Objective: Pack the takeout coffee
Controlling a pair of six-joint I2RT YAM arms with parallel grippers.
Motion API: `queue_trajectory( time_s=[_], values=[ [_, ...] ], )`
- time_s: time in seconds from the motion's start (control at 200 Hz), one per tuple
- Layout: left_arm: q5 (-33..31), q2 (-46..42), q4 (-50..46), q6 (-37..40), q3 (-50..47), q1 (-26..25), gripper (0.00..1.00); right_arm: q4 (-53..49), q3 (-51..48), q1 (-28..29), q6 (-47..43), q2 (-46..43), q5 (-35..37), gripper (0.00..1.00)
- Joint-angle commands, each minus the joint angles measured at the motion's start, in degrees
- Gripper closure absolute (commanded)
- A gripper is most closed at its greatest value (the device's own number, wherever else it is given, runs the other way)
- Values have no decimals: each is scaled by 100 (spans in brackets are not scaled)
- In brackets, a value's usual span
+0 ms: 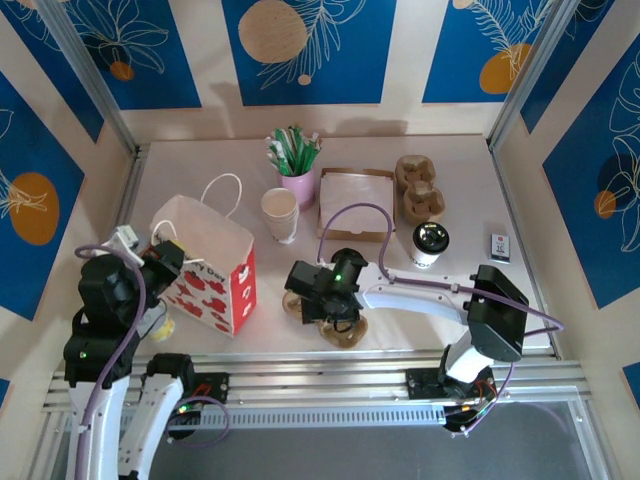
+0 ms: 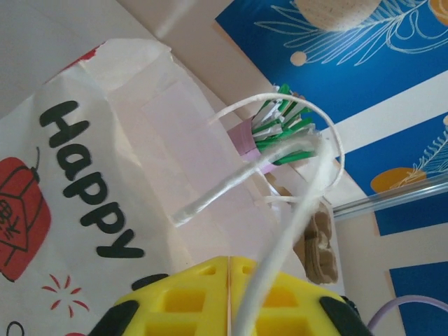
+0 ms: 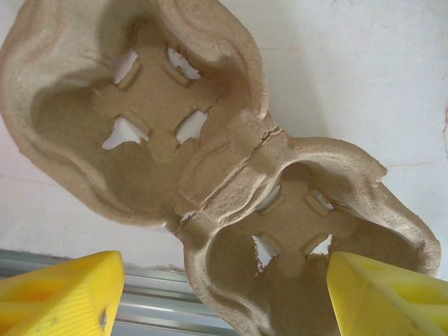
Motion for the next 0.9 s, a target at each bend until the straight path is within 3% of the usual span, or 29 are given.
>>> queue_trajectory(
  time_s=[0.0,0.115,0.38,0.58,0.895],
  values=[
    [-107,-137,-336,-21,198,-53,80,38,-123,39,362,220,-37,25],
    [-265,-242,-598,-73,234,-62,74,96,-141,18,390,316,-39,25],
    [-403,-627,-907,-340,148,-70,72,175,-203,-18,520,484,-9,28],
    [-520,-999,-1051,-478,26,-132,58,221,-212,-52,592,564,41,29],
    [-1001,-552,-1096,350,1317,-141,28,564,-389,-249,690,622,-128,31]
  ],
)
